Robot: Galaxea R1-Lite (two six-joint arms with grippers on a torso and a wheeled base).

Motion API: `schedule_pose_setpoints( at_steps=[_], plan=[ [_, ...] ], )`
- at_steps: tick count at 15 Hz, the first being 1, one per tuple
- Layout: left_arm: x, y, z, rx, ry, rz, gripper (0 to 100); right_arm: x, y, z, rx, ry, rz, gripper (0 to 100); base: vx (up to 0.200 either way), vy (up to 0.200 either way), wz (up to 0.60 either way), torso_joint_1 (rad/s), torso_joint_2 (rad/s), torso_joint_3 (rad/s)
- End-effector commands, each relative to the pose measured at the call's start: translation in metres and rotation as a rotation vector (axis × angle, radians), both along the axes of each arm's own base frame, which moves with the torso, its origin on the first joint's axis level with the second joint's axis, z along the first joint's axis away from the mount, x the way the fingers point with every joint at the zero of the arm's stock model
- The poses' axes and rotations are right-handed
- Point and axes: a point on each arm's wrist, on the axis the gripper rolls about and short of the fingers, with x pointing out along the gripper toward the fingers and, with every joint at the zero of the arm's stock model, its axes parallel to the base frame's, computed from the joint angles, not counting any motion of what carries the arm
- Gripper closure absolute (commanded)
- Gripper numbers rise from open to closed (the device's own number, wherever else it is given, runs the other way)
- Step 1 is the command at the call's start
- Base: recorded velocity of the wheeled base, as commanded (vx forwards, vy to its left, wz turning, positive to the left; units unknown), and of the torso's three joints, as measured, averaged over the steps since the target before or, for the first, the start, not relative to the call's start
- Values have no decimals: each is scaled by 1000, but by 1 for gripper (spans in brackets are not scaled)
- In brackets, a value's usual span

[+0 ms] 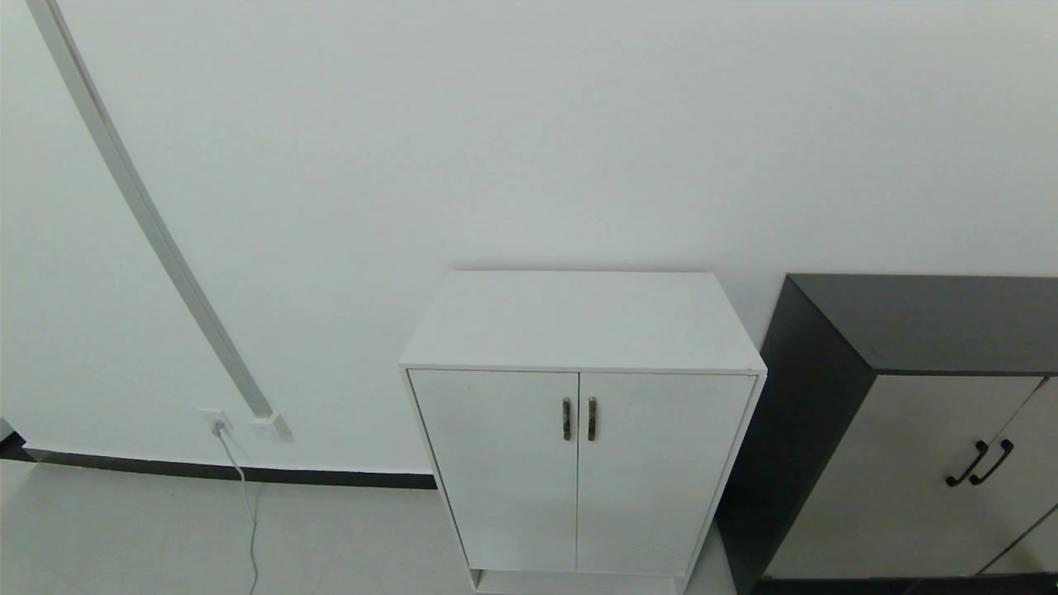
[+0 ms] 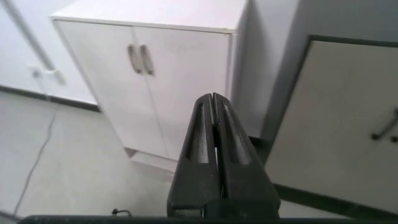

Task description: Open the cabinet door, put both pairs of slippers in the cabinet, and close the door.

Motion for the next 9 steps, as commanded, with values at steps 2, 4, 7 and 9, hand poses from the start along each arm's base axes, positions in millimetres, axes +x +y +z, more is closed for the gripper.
schedule_pose_setpoints(
  at_steps=[2, 4, 7, 9],
  plan=[
    [0, 0, 0, 0, 0, -1, 100, 0, 0, 1, -24, -1, -111, 100, 0, 0, 0, 0, 0, 0],
    [0, 0, 0, 0, 0, 0, 100, 1, 1, 2, -63, -28, -71, 100, 0, 0, 0, 0, 0, 0],
    [0, 0, 0, -1, 0, 0, 100, 1, 5, -5, -57, 16, 128, 100, 0, 0, 0, 0, 0, 0],
    [0, 0, 0, -3, 0, 0, 100, 2, 5, -4, -64, 12, 92, 100, 0, 0, 0, 0, 0, 0]
  ],
)
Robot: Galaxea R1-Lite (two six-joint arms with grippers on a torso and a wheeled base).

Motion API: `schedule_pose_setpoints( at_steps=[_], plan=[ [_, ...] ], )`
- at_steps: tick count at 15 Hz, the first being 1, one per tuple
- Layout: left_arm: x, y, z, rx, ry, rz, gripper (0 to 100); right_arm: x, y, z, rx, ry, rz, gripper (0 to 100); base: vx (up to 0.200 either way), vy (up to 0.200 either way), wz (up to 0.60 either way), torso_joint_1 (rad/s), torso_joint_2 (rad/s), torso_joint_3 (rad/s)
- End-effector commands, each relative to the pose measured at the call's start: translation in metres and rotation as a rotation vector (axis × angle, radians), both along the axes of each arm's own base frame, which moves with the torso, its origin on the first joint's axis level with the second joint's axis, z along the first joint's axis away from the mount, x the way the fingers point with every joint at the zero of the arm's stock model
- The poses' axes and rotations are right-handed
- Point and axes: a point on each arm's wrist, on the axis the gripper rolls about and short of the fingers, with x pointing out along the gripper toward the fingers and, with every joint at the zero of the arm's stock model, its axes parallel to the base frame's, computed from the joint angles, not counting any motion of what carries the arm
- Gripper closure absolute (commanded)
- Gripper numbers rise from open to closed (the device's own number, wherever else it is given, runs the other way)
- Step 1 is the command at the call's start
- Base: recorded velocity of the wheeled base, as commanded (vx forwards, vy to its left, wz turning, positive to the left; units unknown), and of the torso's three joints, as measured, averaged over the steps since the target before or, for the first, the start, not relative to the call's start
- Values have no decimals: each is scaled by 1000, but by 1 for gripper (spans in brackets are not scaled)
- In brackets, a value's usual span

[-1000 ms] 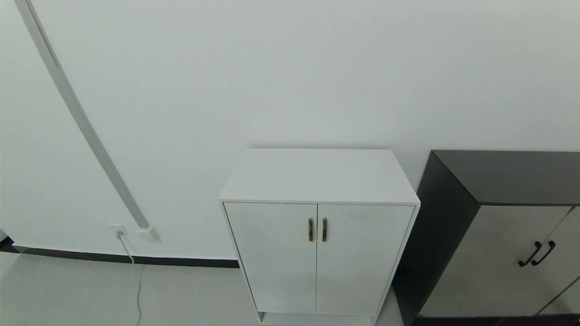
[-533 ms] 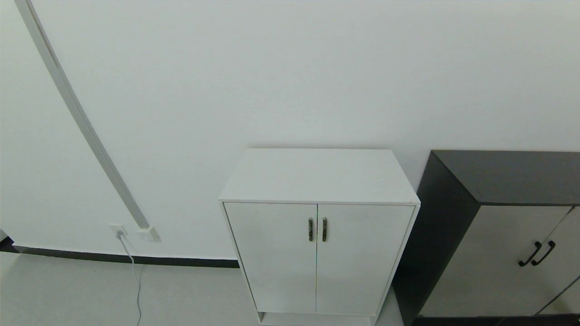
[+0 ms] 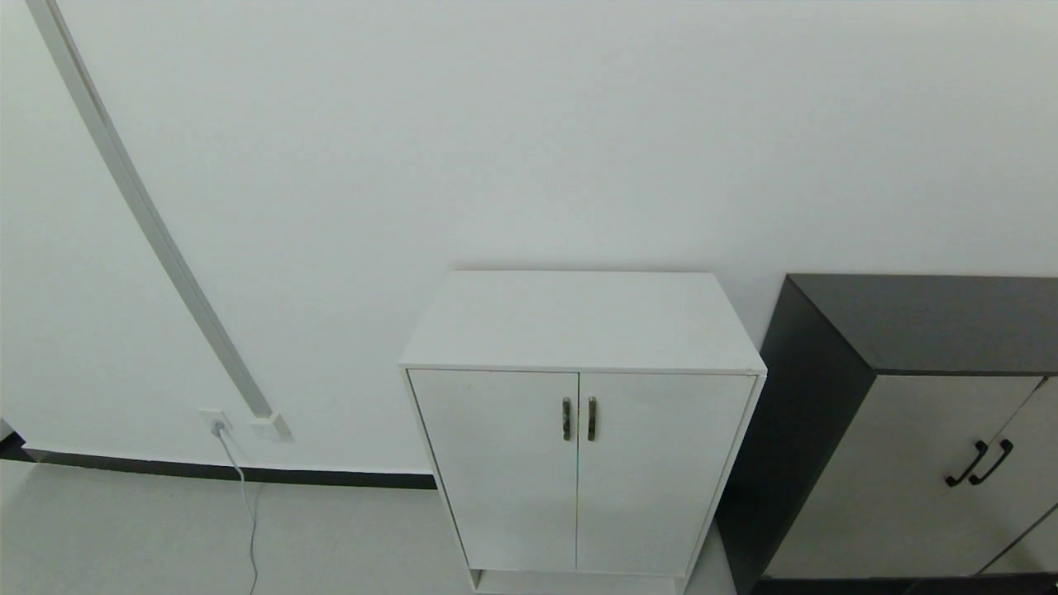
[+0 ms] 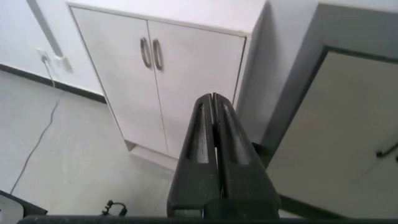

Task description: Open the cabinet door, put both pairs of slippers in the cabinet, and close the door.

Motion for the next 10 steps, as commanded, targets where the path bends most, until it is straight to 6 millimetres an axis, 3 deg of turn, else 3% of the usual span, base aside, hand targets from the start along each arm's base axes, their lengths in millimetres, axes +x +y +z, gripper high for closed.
schedule_pose_setpoints(
  at_steps=[1, 10],
  plan=[
    [0, 0, 0, 0, 0, 0, 100, 1, 1, -1, -1, 15, -85, 100, 0, 0, 0, 0, 0, 0],
    [0, 0, 0, -1, 0, 0, 100, -1, 2, -1, 1, -9, -197, 100, 0, 0, 0, 0, 0, 0]
  ],
)
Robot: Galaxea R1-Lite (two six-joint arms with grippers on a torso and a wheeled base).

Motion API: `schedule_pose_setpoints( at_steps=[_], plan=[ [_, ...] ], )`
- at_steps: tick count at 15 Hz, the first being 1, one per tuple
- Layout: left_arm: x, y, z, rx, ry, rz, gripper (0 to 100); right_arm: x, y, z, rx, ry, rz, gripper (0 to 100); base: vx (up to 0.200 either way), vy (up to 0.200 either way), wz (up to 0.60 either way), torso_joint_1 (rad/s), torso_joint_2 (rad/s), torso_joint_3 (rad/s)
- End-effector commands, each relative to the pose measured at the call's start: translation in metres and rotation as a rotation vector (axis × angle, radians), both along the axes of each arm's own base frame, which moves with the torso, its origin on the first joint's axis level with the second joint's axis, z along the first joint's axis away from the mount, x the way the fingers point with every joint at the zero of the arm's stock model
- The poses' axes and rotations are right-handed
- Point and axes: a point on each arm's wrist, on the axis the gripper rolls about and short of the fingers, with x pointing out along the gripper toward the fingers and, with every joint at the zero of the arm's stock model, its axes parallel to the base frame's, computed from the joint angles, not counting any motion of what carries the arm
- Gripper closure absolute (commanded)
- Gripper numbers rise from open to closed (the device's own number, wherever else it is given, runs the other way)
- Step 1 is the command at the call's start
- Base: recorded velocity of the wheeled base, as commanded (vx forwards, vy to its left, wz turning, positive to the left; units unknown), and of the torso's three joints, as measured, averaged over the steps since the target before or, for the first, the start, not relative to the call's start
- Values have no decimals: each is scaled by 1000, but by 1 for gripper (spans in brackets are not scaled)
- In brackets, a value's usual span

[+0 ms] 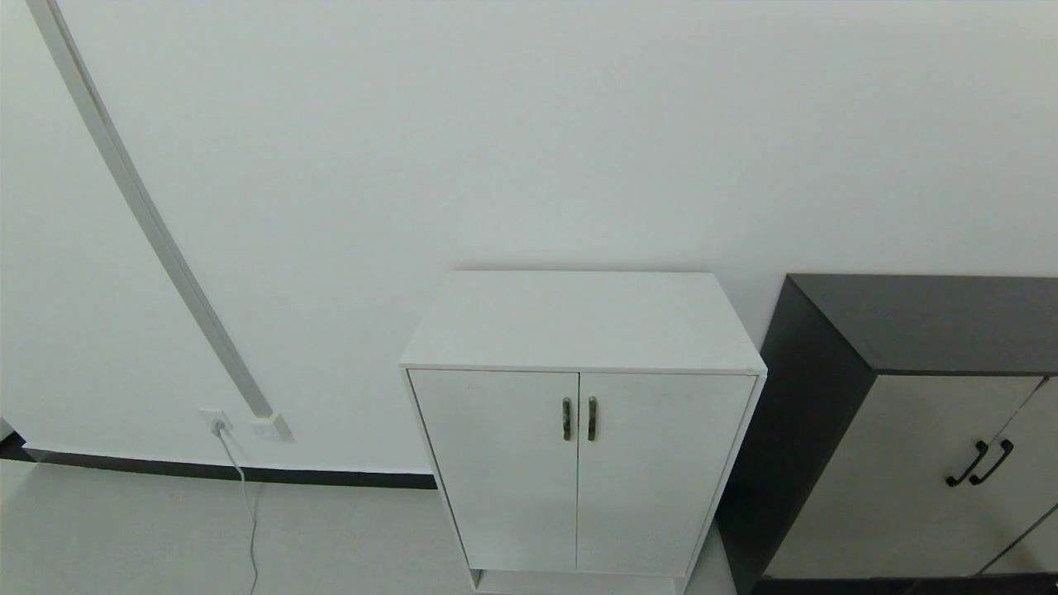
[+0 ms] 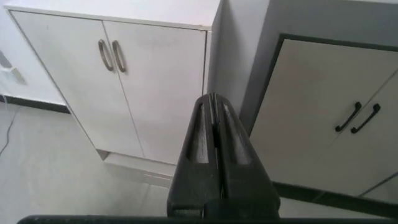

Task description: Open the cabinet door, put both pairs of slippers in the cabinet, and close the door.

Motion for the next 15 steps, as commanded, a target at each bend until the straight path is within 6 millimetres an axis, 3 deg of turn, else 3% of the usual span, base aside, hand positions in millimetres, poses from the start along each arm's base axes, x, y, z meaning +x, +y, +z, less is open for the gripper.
schedule_pose_setpoints(
  at_steps=[1, 7, 15],
  plan=[
    [0, 0, 0, -1, 0, -2, 100, -3, 1, 0, 0, -39, -41, 100, 0, 0, 0, 0, 0, 0],
    [0, 0, 0, 4, 0, 0, 100, -6, 0, -1, 107, -83, -83, 100, 0, 0, 0, 0, 0, 0],
    [0, 0, 0, 4, 0, 0, 100, -6, 0, -1, 91, -83, -87, 100, 0, 0, 0, 0, 0, 0]
  ],
)
